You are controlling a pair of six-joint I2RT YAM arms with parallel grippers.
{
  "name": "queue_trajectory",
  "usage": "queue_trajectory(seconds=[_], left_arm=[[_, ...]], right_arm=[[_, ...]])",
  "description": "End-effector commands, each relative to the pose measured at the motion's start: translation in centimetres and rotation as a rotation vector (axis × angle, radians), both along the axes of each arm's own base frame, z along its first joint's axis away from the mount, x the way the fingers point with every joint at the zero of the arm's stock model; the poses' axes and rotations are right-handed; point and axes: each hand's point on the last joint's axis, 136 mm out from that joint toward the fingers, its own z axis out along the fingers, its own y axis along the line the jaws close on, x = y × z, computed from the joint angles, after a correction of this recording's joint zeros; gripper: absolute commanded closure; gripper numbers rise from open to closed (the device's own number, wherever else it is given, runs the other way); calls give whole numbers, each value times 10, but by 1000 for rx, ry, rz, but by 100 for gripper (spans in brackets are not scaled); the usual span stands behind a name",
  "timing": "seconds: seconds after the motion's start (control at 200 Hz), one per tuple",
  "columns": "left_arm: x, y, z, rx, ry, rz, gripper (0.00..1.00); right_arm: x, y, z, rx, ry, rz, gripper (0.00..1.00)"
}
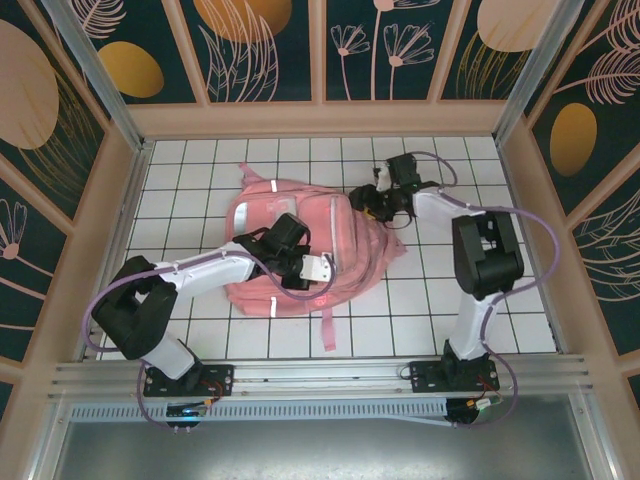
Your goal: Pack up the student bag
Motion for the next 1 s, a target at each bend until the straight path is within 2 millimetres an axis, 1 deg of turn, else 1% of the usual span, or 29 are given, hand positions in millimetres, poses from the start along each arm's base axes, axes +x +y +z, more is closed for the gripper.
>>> queue_trajectory(seconds=[0.0,0.025,0.085,0.09,0.095,0.105,0.12,0.2,0.205,0.21,0.225,0.23,0.26,0.315,0.33,0.39,0.415,0.475,0.505,0.52,0.545,0.641,0.726,0.771,0.866,0.996], left_arm=[[17,-15,30,-107,-5,96,100],[20,-15,33,-127,7,118,100],[26,-12,39,-165,54,173,100],[29,-14,45,-178,48,175,100],[30,-15,48,-187,49,176,100],[32,-16,52,-200,54,181,100],[32,-16,54,-212,70,187,100],[36,-20,65,-271,142,214,100],[36,-20,65,-274,144,215,100],[36,-21,65,-276,148,218,100],[37,-21,66,-280,155,224,100],[37,-22,66,-280,158,226,100],[39,-23,66,-283,170,238,100],[43,-25,64,-286,200,276,100],[44,-25,64,-288,210,285,100],[46,-28,64,-305,260,300,100],[46,-29,64,-314,283,306,100],[44,-32,66,-333,324,299,100],[44,-34,67,-339,335,299,100],[44,-34,67,-341,339,300,100],[44,-35,67,-346,346,298,100],[44,-37,68,-359,365,301,100],[43,-38,70,-365,375,297,100],[42,-38,70,-366,379,297,100],[41,-38,71,-367,385,291,100],[39,-37,70,-360,382,280,100]], right_arm=[[-31,-55,11,-64,0,-126,38],[-40,-62,14,-68,-4,-139,38],[-62,-72,19,-89,-7,-159,38],[-64,-72,20,-91,-7,-160,38],[-65,-73,24,-89,-18,-160,38],[-68,-73,23,-90,-13,-159,39],[-73,-72,27,-86,-24,-157,39],[-98,-68,33,-83,-24,-151,43],[-99,-68,31,-86,-20,-152,44],[-100,-68,35,-82,-29,-152,44],[-104,-68,34,-88,-26,-154,45],[-105,-68,36,-86,-34,-153,45],[-110,-69,39,-97,-38,-161,48],[-119,-70,45,-111,-53,-172,57],[-121,-68,49,-105,-68,-169,59],[-134,-53,58,-92,-101,-125,66],[-142,-40,60,-77,-115,-86,69],[-160,-15,59,-47,-122,-11,71],[-166,-4,58,-35,-130,18,71],[-166,-1,58,-35,-136,21,71],[-172,10,57,-40,-152,55,71],[-175,33,60,-75,-215,105,71],[-175,45,48,-155,-262,133,69],[-174,48,38,-192,-275,139,69],[-168,51,26,-245,-298,147,66],[-154,51,22,-310,-341,127,65]])
